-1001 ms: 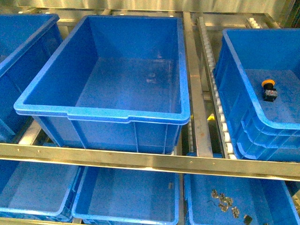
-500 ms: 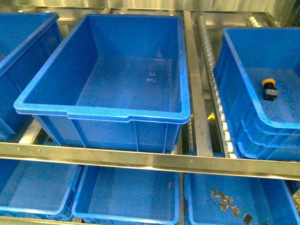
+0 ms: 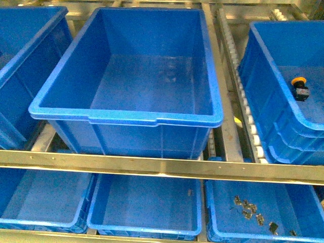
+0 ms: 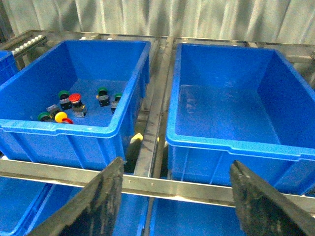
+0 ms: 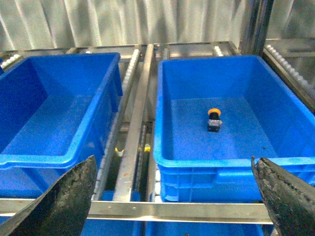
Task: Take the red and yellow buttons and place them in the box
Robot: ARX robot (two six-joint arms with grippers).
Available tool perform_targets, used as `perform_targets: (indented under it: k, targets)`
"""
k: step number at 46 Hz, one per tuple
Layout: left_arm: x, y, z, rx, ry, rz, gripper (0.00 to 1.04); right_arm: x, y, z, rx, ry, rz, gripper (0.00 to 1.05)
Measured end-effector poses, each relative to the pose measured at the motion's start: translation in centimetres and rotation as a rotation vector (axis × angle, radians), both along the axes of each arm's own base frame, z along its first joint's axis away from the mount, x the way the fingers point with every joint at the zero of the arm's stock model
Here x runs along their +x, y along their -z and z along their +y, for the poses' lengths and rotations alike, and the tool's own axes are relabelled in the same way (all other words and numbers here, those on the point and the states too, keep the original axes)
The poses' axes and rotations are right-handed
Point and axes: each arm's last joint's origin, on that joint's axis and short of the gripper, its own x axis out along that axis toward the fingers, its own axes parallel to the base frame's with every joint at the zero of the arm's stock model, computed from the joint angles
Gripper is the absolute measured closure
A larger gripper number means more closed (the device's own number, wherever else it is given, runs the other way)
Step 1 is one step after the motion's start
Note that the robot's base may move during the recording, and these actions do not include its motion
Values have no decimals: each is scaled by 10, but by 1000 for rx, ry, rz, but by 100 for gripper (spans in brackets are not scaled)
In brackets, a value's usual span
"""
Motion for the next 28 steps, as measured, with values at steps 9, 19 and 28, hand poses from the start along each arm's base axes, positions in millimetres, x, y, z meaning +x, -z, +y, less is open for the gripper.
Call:
perform_targets:
  k: [9, 19, 28]
  targets:
    - [0, 0, 0, 0, -3, 0, 8, 0, 0, 0, 0, -3, 1, 7]
    - [0, 0, 0, 3, -3, 0, 8, 0, 0, 0, 0, -7, 3, 7]
    - [0, 0, 0, 3, -3, 0, 8, 0, 0, 0, 0, -7, 2, 7]
